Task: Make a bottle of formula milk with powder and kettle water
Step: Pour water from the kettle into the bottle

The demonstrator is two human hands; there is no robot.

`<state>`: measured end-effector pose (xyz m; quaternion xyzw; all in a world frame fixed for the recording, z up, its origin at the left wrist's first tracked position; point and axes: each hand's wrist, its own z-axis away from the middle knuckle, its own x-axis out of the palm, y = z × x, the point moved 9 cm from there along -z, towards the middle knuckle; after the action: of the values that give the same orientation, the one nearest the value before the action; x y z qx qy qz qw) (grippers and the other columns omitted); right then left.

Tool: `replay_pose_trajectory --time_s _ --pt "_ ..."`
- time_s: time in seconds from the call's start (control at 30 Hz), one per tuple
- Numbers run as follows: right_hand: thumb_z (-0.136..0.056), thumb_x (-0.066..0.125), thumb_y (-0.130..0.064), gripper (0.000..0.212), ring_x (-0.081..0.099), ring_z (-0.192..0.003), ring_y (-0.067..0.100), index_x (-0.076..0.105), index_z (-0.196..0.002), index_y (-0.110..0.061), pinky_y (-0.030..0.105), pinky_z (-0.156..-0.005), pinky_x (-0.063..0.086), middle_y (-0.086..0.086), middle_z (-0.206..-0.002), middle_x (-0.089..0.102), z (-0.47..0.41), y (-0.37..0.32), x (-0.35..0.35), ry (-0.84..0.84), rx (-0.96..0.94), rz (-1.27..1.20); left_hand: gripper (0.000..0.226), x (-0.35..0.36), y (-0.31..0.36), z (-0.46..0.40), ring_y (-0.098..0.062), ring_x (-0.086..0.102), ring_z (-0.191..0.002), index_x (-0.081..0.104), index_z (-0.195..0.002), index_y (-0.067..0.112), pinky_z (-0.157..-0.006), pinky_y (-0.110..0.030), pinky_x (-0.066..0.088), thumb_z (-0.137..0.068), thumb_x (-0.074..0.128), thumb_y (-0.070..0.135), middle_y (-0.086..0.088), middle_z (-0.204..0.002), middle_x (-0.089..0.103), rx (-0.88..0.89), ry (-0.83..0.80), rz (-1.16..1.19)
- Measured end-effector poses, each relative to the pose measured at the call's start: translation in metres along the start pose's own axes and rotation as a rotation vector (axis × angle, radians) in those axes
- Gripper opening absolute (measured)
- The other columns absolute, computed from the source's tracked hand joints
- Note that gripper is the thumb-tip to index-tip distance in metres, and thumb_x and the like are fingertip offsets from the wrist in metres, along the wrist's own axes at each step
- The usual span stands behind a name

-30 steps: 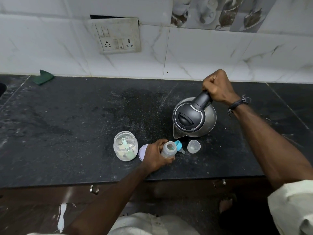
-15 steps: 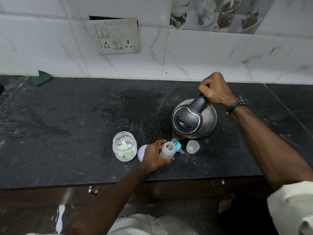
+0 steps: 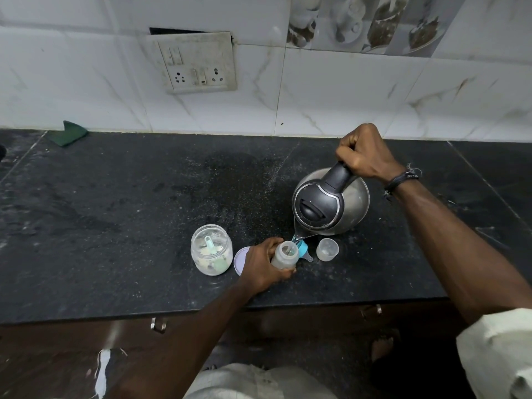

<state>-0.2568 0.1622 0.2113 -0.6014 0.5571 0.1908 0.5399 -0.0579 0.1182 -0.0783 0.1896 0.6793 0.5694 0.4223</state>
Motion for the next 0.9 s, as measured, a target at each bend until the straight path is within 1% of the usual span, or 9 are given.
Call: replay_pose_trajectory --time_s 0.07,0.17,0.2,0.27,0.33,0.43,0.5,0.63,0.9 --pt "-0.062 0.046 -0.030 0.039 0.029 -0.046 0.017 0.048 -0.045 0.005 0.025 -0.046 0.022 0.024 -0.043 0.041 -0.0001 0.0008 -0.0005 0.002 0.002 0.006 0.076 0.0000 0.0010 -0.0001 -0.007 0.070 -0.101 0.059 -0.119 0.036 -0.090 -0.045 0.057 -0.051 0.092 0.044 0.012 -0.110 0.073 0.006 -0.002 0.001" --pt "-0.062 0.045 -0.031 0.040 0.029 -0.046 0.017 0.049 -0.045 0.006 0.025 -0.046 0.022 0.025 -0.044 0.041 0.0003 -0.0001 -0.0004 -0.003 0.000 0.018 0.076 -0.0004 0.0012 0.0005 -0.007 0.069 -0.101 0.059 -0.119 0.033 -0.090 -0.045 0.057 -0.051 0.091 0.044 0.011 -0.110 0.073 0.004 -0.002 0.001" --pt "-0.062 0.044 -0.031 0.041 0.027 -0.047 0.017 0.047 -0.045 0.006 0.026 -0.046 0.021 0.024 -0.044 0.038 0.0006 -0.0015 -0.0006 -0.003 -0.007 0.027 0.076 -0.0005 0.0016 0.0008 -0.007 0.069 -0.101 0.059 -0.119 0.033 -0.091 -0.045 0.057 -0.051 0.091 0.044 0.011 -0.110 0.073 0.004 -0.004 -0.002" --pt "-0.062 0.043 -0.032 0.041 0.023 -0.048 0.017 0.044 -0.045 0.005 0.027 -0.046 0.019 0.017 -0.044 0.031 0.0014 -0.0039 -0.0019 0.004 -0.024 0.044 0.074 -0.0001 0.0031 0.0015 -0.007 0.069 -0.101 0.058 -0.116 0.039 -0.091 -0.045 0.056 -0.051 0.091 0.044 0.012 -0.110 0.073 0.010 -0.006 -0.008" --pt "-0.063 0.043 -0.032 0.041 0.022 -0.048 0.017 0.043 -0.044 0.004 0.027 -0.046 0.019 0.012 -0.044 0.029 0.0017 -0.0051 -0.0023 0.009 -0.035 0.047 0.074 -0.0004 0.0042 0.0016 -0.008 0.069 -0.101 0.057 -0.116 0.041 -0.091 -0.046 0.056 -0.051 0.092 0.044 0.012 -0.109 0.073 0.014 -0.006 -0.005" --pt "-0.065 0.046 -0.027 0.036 0.023 -0.048 0.017 0.043 -0.044 0.002 0.026 -0.047 0.020 0.016 -0.043 0.031 0.0021 -0.0047 -0.0018 0.006 -0.033 0.053 0.075 -0.0011 0.0057 0.0019 -0.008 0.069 -0.101 0.056 -0.118 0.041 -0.091 -0.046 0.056 -0.051 0.091 0.044 0.011 -0.110 0.073 0.014 -0.005 -0.003" --pt "-0.066 0.048 -0.022 0.033 0.021 -0.048 0.017 0.041 -0.043 0.001 0.026 -0.047 0.019 0.012 -0.043 0.029 0.0023 -0.0043 -0.0017 0.004 -0.035 0.057 0.075 -0.0015 0.0071 0.0022 -0.008 0.069 -0.101 0.056 -0.117 0.041 -0.091 -0.046 0.056 -0.051 0.091 0.043 0.012 -0.110 0.073 0.018 -0.006 -0.003" --pt "-0.066 0.049 -0.022 0.033 0.019 -0.049 0.017 0.039 -0.042 -0.001 0.027 -0.047 0.019 0.010 -0.044 0.027 0.0023 -0.0051 -0.0021 0.005 -0.048 0.066 0.071 -0.0020 0.0091 0.0030 -0.008 0.070 -0.099 0.059 -0.115 0.037 -0.089 -0.046 0.057 -0.052 0.091 0.042 0.012 -0.107 0.073 0.019 -0.005 -0.004" --pt "-0.065 0.048 -0.023 0.035 0.019 -0.048 0.017 0.039 -0.043 0.002 0.029 -0.046 0.021 0.010 -0.043 0.026 0.0019 -0.0044 -0.0021 0.002 -0.061 0.073 0.073 -0.0020 0.0081 0.0035 -0.007 0.069 -0.101 0.061 -0.118 0.032 -0.091 -0.045 0.056 -0.052 0.091 0.044 0.012 -0.109 0.073 0.006 -0.009 -0.005"
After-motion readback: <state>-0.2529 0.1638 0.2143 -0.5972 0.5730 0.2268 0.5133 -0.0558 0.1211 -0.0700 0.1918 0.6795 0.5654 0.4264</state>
